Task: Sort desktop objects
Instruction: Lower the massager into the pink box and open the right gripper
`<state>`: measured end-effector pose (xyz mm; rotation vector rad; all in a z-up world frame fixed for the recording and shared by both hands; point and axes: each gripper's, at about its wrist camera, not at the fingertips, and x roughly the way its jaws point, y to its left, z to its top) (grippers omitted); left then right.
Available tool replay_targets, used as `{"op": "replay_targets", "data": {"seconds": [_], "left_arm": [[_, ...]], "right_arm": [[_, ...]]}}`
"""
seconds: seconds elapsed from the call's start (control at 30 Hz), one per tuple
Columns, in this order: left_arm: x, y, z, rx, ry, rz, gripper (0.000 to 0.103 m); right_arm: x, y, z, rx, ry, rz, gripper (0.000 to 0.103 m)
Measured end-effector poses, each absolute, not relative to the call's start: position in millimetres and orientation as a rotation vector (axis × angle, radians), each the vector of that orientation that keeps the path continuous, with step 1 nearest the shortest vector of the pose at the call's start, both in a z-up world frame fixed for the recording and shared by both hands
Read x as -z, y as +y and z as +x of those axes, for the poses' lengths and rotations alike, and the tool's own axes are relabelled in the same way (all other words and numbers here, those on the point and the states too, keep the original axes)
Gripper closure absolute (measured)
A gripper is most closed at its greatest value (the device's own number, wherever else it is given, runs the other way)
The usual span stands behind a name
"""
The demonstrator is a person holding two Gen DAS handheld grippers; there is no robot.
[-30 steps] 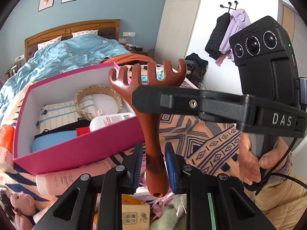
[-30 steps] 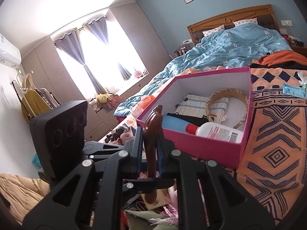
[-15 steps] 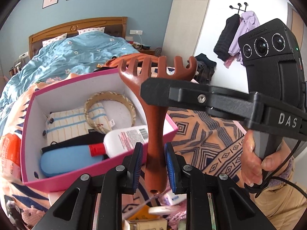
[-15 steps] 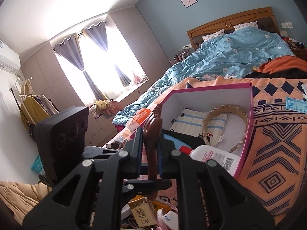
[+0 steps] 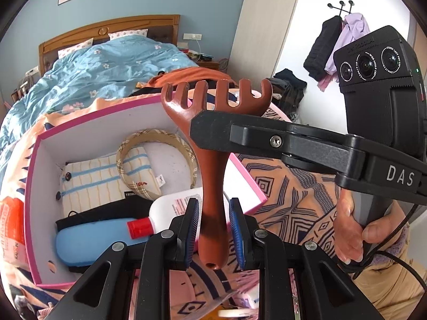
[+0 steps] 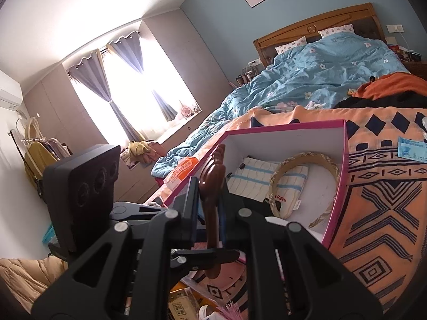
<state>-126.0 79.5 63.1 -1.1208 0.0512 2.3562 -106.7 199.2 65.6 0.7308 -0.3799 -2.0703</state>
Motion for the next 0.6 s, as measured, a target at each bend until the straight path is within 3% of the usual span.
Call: {"op": "replay_targets", "data": {"seconds": [0.6], "left_arm": [[-58.8,84.6,-170.6,-2.368,0.041,-1.186,0.080]], "right_arm": [[-64.2,200.1,-156.7,2.085,-0.396,0.757,0.088]]}}
